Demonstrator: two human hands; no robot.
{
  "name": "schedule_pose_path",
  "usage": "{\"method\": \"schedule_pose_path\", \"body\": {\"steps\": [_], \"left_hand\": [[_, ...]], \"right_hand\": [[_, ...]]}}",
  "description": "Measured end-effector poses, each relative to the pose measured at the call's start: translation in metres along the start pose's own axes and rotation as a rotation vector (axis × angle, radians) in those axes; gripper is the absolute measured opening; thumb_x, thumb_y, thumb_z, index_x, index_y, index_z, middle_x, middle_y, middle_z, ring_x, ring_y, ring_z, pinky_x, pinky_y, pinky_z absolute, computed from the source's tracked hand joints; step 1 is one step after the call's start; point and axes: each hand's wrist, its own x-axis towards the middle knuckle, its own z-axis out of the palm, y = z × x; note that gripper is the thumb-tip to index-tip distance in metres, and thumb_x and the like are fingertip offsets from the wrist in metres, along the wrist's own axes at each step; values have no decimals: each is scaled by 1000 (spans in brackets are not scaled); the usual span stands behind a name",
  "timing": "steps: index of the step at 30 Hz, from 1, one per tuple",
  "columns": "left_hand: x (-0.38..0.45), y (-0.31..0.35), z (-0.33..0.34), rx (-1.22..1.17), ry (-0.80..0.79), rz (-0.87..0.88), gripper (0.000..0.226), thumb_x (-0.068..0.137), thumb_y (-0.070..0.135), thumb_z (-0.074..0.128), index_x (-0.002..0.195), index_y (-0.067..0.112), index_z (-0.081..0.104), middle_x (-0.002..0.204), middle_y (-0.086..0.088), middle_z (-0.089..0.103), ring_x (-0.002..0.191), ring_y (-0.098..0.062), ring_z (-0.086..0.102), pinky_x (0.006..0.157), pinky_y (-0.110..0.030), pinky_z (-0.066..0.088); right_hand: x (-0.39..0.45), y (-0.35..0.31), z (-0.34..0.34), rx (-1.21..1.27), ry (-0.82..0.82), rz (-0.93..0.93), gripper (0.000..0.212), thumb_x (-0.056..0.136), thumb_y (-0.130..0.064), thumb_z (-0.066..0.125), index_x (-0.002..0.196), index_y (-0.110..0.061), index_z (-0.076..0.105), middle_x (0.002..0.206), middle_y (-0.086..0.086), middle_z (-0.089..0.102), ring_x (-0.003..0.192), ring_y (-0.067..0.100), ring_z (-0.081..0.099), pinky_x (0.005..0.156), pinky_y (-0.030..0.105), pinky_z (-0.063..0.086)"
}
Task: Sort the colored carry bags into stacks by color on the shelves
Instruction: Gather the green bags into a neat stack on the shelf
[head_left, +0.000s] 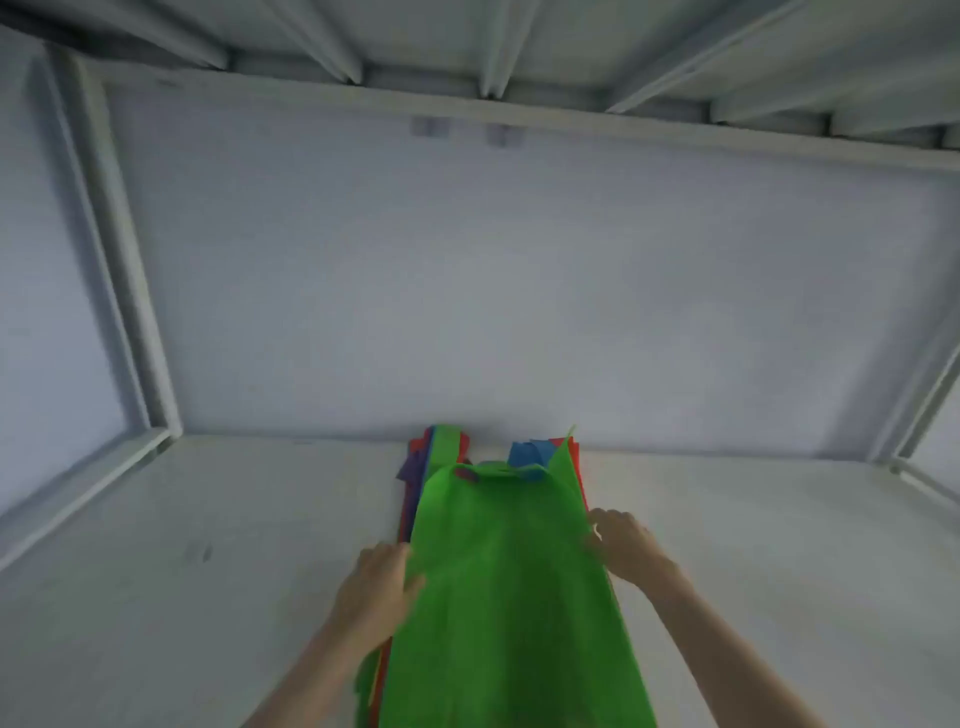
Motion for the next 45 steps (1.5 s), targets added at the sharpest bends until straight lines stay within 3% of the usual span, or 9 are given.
{"method": "schedule_pose_path", "body": {"steps": [13, 17, 22, 25, 28, 31, 36, 39, 45], "left_hand": [[43, -6, 45, -299, -41, -267, 46, 86, 23, 62, 125, 11, 41, 101, -1, 47, 99, -17, 52, 90, -22, 41], [47, 3, 47, -445, -26, -299, 52, 86, 15, 64, 130, 8, 37, 86, 0, 51, 79, -12, 52, 68, -15, 42], [56, 9, 49, -394, -59, -302, 36, 86, 16, 59, 121, 12, 52, 108, -4, 59, 101, -16, 57, 88, -24, 46], [60, 10, 49, -275, -56, -211, 33, 87, 15, 55, 119, 19, 50, 110, 3, 52, 110, -14, 51, 92, -19, 39], [64, 9, 51, -552, -134, -186, 36, 88, 5, 52, 120, 21, 44, 106, 11, 54, 99, -11, 58, 77, -14, 46], [66, 8, 46, -737, -211, -284, 30, 90, 6, 50, 118, 17, 48, 99, 6, 62, 84, -11, 62, 72, -19, 50], [65, 7, 36, -660, -93, -294, 27, 91, 1, 47, 115, 13, 50, 94, 3, 60, 75, -9, 57, 57, -4, 43], [61, 10, 37, -449, -25, -201, 61, 91, 0, 48, 146, 14, 25, 127, -4, 47, 101, -7, 49, 85, -10, 41], [54, 18, 38, -251, 20, -124, 67, 94, 2, 41, 151, 22, 10, 126, 2, 37, 105, -5, 40, 99, -13, 33]], "right_hand": [[81, 0, 37, 463, 47, 302, 46, 90, -24, 57, 128, 1, 46, 127, 21, 56, 116, 32, 54, 89, 31, 44], [93, -3, 33, 513, 44, 300, 50, 89, -22, 60, 130, 2, 44, 129, 20, 54, 117, 32, 52, 93, 34, 43], [111, -7, 31, 404, -6, 280, 36, 87, -21, 58, 115, 2, 58, 117, 19, 62, 101, 30, 60, 90, 37, 49], [118, -8, 34, 386, 23, 295, 43, 86, -17, 57, 125, 0, 51, 122, 20, 56, 107, 31, 57, 92, 38, 48], [121, -10, 35, 459, 15, 288, 44, 88, -10, 54, 130, 0, 43, 123, 22, 55, 95, 28, 54, 75, 34, 47], [126, -8, 34, 430, -27, 262, 32, 89, -9, 51, 119, 5, 54, 98, 16, 58, 73, 21, 50, 48, 22, 35], [130, -5, 36, 428, -40, 269, 29, 88, -8, 51, 112, 6, 58, 90, 12, 52, 81, 22, 48, 47, 20, 32], [130, -6, 36, 413, -37, 268, 28, 89, -8, 50, 112, 6, 57, 90, 12, 51, 80, 22, 47, 46, 20, 30], [127, -6, 37, 417, -40, 265, 28, 90, -6, 48, 114, 6, 56, 90, 12, 51, 78, 22, 47, 46, 20, 31]]}}
